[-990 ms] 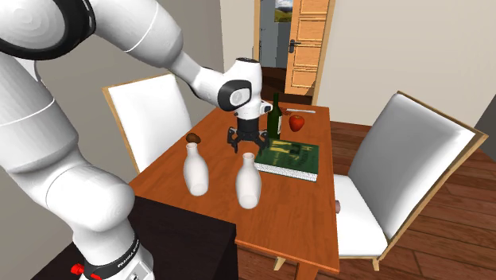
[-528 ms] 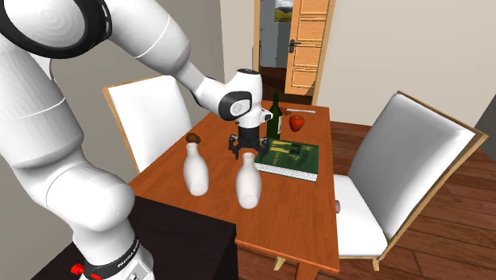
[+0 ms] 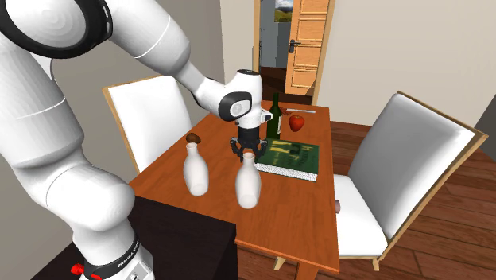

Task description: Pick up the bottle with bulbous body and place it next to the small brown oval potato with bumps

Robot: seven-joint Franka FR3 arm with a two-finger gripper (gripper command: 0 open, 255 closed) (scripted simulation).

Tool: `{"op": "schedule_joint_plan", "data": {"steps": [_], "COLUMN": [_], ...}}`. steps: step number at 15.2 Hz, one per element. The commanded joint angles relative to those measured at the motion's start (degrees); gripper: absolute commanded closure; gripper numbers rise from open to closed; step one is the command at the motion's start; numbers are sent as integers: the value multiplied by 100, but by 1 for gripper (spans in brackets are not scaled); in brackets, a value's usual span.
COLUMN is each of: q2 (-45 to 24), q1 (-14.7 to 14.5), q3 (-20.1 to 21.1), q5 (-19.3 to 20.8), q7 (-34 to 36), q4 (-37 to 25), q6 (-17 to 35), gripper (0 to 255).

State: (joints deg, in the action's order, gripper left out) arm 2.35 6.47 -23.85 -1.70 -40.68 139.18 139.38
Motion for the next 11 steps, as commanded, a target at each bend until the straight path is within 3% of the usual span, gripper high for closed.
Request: {"op": "schedule_joint_plan", "data": {"steps": [1,8,11], "q2": [-2,-3,179], "q1": [0,0,9], "q3": [-1,-1,9], "q5": [0,0,115], "q7": [0,-1,89], "q4": [2,2,-75], "q6": [0,1,-242], "gripper": [255,255,255]}}
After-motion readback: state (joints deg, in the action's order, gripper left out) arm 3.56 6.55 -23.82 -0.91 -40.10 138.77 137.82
